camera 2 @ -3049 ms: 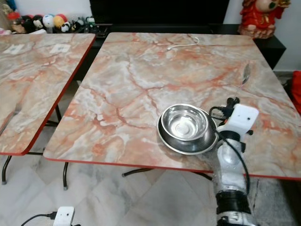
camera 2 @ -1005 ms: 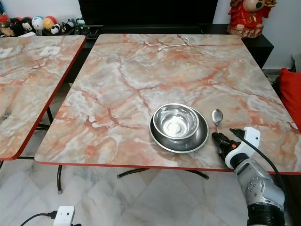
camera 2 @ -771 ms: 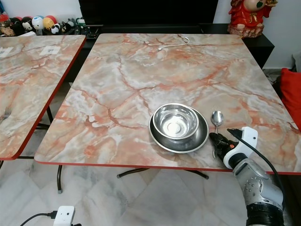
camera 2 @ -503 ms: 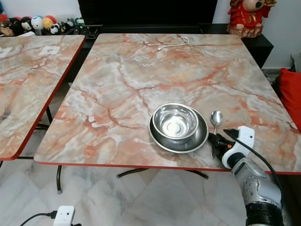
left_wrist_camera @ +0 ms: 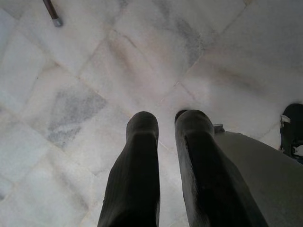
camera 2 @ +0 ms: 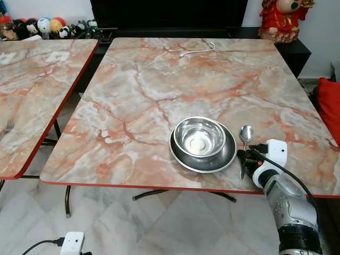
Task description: Setting the table
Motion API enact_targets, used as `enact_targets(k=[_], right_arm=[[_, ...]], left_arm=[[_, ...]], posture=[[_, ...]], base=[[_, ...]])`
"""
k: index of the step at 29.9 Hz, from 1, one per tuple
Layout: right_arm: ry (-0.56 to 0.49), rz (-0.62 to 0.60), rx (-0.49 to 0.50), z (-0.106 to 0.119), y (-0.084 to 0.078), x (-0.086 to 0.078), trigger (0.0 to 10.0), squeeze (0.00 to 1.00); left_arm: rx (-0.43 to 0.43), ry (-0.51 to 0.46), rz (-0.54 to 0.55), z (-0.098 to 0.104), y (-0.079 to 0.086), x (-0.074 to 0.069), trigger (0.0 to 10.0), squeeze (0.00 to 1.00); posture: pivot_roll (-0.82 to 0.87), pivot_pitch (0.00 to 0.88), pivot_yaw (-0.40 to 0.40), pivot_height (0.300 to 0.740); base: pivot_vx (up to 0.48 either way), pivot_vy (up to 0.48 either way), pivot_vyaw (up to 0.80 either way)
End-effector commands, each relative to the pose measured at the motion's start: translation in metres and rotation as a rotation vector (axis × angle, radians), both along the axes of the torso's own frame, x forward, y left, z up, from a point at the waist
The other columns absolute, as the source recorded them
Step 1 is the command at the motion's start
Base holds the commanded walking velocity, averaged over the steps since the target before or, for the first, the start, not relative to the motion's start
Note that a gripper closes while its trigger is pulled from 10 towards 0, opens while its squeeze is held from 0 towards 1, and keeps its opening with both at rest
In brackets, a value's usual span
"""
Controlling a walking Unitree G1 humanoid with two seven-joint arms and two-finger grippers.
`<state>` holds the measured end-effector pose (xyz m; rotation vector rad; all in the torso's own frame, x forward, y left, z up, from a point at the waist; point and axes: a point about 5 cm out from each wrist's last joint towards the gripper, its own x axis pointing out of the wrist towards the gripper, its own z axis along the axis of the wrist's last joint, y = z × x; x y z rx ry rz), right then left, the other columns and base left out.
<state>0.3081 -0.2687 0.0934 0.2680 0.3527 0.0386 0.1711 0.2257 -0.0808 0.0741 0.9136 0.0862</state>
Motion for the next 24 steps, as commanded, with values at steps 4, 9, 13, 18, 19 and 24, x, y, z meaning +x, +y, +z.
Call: enact_targets(k=[4,9,13,18,19,24], right_arm=[[-0.038,-0.04,0.031,0.005,-0.005,0.001,10.0,0.0],[-0.063,-0.036,0.041,0.008,-0.003,0.002,10.0,0.0],[-0.074,-0.037,0.047,0.009,-0.003,0.003,10.0,0.0],[-0.183,-0.043,0.089,0.023,-0.001,0.006,10.0,0.0],[-0.22,-0.046,0.11,0.028,-0.001,0.006,10.0,0.0],[-0.278,-0.047,0.125,0.038,-0.003,0.008,10.0,0.0]], left_arm=[[0.014,0.028,-0.008,-0.002,0.004,-0.005,10.0,0.0],[0.019,0.03,-0.023,-0.002,0.004,-0.005,10.0,0.0],[0.019,0.031,-0.025,-0.002,0.004,-0.005,10.0,0.0],[0.021,0.031,-0.027,-0.001,0.005,-0.005,10.0,0.0],[0.021,0.031,-0.028,-0.001,0.005,-0.005,10.0,0.0],[0.02,0.031,-0.029,-0.001,0.005,-0.005,10.0,0.0]], posture=[[-0.1,0.121,0.023,0.74],[-0.1,0.12,0.023,0.74],[-0.09,0.119,0.025,0.74],[-0.09,0.12,0.027,0.74],[-0.09,0.12,0.028,0.74],[-0.1,0.12,0.029,0.74]], base=[[0.0,0.0,0.0],[0.0,0.0,0.0],[0.0,0.0,0.0],[0.0,0.0,0.0],[0.0,0.0,0.0],[0.0,0.0,0.0]])
